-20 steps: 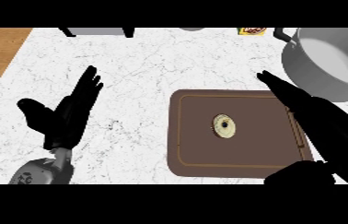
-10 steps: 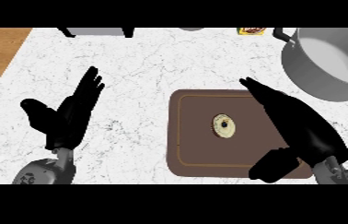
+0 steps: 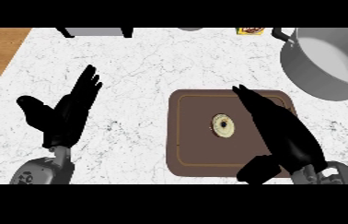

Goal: Pick the cupcake from the tray and place it in the pot

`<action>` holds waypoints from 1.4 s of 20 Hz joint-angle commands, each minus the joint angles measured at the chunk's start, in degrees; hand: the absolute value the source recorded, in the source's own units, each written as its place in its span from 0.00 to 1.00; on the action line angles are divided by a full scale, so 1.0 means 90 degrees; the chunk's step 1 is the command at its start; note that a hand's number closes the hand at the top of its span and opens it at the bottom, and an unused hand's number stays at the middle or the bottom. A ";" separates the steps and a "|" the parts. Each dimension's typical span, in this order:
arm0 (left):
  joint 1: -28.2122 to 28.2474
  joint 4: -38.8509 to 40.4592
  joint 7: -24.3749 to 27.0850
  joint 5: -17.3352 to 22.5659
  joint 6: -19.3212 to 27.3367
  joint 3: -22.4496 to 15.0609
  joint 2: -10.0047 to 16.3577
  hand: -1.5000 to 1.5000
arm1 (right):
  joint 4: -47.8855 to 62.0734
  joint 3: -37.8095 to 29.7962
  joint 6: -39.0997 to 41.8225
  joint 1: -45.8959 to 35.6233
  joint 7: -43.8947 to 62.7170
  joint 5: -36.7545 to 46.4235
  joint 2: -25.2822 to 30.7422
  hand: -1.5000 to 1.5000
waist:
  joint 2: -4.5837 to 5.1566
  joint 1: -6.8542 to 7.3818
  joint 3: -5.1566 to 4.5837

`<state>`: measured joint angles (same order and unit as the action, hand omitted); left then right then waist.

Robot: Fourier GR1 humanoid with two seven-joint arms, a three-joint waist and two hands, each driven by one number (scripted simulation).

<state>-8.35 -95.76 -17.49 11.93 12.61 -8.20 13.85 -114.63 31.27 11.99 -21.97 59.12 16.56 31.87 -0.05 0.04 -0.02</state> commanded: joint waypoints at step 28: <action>0.0071 0.0066 0.0074 -0.0273 -0.0500 0.0495 -0.0353 0.50 | 0.2543 0.0032 0.0987 -0.0109 0.0246 0.2022 -0.2030 0.00 | 0.0003 -0.0011 -0.0001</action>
<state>-5.66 -97.14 -17.07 8.32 9.40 -6.03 10.35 -91.32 30.48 16.73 -23.57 56.10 32.99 15.10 -0.01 0.18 -0.01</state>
